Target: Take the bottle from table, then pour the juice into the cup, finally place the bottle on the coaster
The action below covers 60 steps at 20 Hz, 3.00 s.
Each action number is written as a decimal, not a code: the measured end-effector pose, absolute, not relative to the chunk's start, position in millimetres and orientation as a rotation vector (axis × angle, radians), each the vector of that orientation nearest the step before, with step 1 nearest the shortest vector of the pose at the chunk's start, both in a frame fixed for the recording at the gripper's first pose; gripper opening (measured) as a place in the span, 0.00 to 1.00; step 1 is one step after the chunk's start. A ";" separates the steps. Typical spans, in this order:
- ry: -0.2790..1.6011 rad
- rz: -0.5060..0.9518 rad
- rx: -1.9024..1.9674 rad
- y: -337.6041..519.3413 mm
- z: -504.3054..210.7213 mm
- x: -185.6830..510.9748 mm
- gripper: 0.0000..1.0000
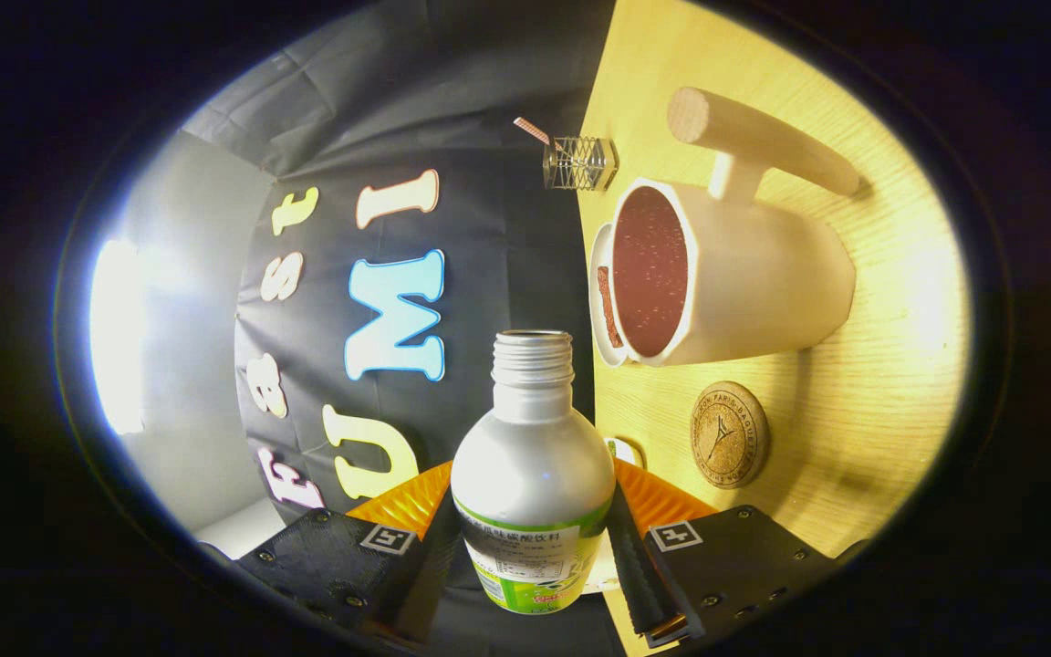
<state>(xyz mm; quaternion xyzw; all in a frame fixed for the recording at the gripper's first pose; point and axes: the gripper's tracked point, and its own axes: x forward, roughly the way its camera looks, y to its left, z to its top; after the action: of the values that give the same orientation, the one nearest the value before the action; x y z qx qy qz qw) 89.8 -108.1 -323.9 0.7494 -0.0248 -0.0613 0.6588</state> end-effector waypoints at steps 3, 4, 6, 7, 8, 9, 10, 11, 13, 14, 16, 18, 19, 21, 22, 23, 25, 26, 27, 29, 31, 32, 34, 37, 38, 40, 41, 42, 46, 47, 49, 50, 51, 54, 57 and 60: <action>-0.075 -0.132 1.737 -111.1 -321.5 92.4 0.78; -0.081 -0.128 1.752 -110.4 -318.6 92.7 0.78; -0.094 -0.125 1.787 -110.2 -316.3 91.9 0.78; -0.102 -0.122 1.807 -109.6 -316.5 92.8 0.78; -0.107 -0.121 1.825 -109.0 -316.2 94.4 0.78; -0.108 -0.119 1.838 -107.9 -315.7 96.2 0.78; -0.110 -0.120 1.849 -107.1 -316.6 98.2 0.78; -0.114 -0.117 1.860 -107.1 -315.1 99.4 0.78; -0.139 -0.109 1.875 -109.8 -307.7 98.7 0.78; -0.139 -0.111 1.872 -110.4 -307.7 99.6 0.78; -0.138 -0.116 1.870 -110.8 -306.5 101.0 0.78; -0.148 -0.106 1.888 -109.8 -300.9 102.8 0.78; -0.152 -0.104 1.891 -109.8 -299.2 104.1 0.78; -0.153 -0.106 1.897 -109.0 -297.3 104.2 0.77; -0.161 -0.103 1.904 -110.8 -295.1 103.1 0.78; -0.170 -0.101 1.912 -112.1 -293.7 101.8 0.78; -0.179 -0.111 1.912 -112.7 -292.7 101.7 0.78; -0.176 -0.117 1.908 -112.8 -292.9 102.3 0.78; -0.177 -0.119 1.908 -112.5 -291.3 102.5 0.78; -0.188 -0.115 1.929 -112.7 -286.5 102.3 0.78; -0.201 -0.106 1.952 -112.4 -282.7 103.3 0.78; -0.205 -0.103 1.960 -112.5 -280.5 104.3 0.78; -0.214 -0.097 1.973 -113.7 -276.8 104.6 0.78; -0.220 -0.094 1.984 -114.2 -272.1 105.7 0.78; -0.224 -0.090 1.986 -113.9 -269.9 105.3 0.78; -0.232 -0.082 1.989 -114.5 -264.9 106.3 0.78; -0.234 -0.081 1.991 -113.8 -263.3 107.0 0.78; -0.239 -0.078 1.995 -114.0 -261.3 107.1 0.78; -0.252 -0.057 2.032 -108.1 -256.2 108.5 0.78; -0.249 -0.053 2.039 -107.6 -256.2 110.6 0.78; -0.259 -0.046 2.052 -108.5 -254.9 112.8 0.78; -0.265 -0.044 2.056 -108.6 -253.3 111.0 0.78; -0.265 -0.043 2.059 -108.7 -253.2 111.6 0.78; -0.266 -0.035 2.060 -107.6 -251.9 112.4 0.78; -0.275 -0.029 2.074 -108.4 -250.2 114.6 0.78; -0.289 -0.024 2.099 -111.4 -249.1 115.8 0.78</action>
<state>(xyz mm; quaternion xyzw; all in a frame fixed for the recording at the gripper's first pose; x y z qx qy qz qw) 115.8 -111.4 -249.1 0.8639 -0.1190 -0.0100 0.4893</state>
